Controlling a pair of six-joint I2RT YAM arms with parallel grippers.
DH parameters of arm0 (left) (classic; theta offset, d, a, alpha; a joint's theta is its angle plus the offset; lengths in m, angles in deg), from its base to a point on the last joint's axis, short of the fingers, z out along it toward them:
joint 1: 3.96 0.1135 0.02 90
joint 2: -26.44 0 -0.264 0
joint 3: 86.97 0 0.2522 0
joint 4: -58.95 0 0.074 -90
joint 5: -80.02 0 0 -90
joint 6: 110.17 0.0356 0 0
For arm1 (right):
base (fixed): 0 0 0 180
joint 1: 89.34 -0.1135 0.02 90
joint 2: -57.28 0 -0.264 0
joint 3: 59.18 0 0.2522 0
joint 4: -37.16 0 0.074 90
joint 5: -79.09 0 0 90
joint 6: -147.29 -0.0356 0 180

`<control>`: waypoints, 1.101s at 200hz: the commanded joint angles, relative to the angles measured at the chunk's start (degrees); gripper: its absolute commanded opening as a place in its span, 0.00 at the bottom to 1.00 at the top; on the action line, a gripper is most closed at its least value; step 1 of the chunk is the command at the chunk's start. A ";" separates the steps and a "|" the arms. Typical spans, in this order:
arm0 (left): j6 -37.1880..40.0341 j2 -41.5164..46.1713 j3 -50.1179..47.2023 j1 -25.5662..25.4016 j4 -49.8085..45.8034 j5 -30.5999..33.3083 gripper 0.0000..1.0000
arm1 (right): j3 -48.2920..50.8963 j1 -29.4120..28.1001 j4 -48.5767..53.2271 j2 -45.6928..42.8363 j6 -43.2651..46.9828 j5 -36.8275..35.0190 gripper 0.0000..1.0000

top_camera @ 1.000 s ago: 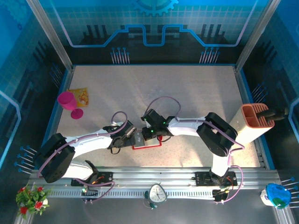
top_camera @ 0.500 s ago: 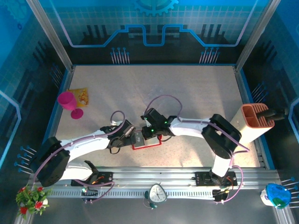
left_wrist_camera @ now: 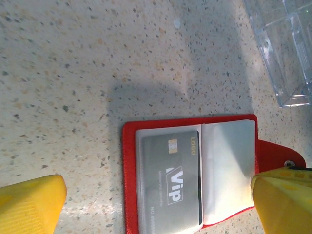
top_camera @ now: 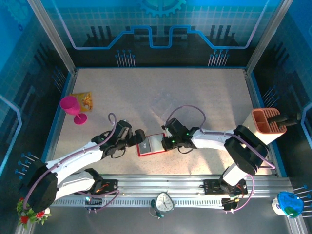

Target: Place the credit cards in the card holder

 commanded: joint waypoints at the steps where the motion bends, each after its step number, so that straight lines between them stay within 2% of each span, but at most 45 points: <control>1: -0.29 -3.03 -0.88 0.53 6.35 -5.33 0.99 | 1.50 0.52 -2.92 -0.56 -0.69 -0.23 0.00; 83: 0.40 -13.51 2.38 0.54 11.41 -6.58 0.99 | 4.68 0.99 -4.88 -0.25 -1.74 0.29 0.00; 220: 0.72 -18.22 5.34 0.43 15.80 -8.79 0.99 | 5.81 1.02 -5.19 -0.52 -2.63 0.38 0.00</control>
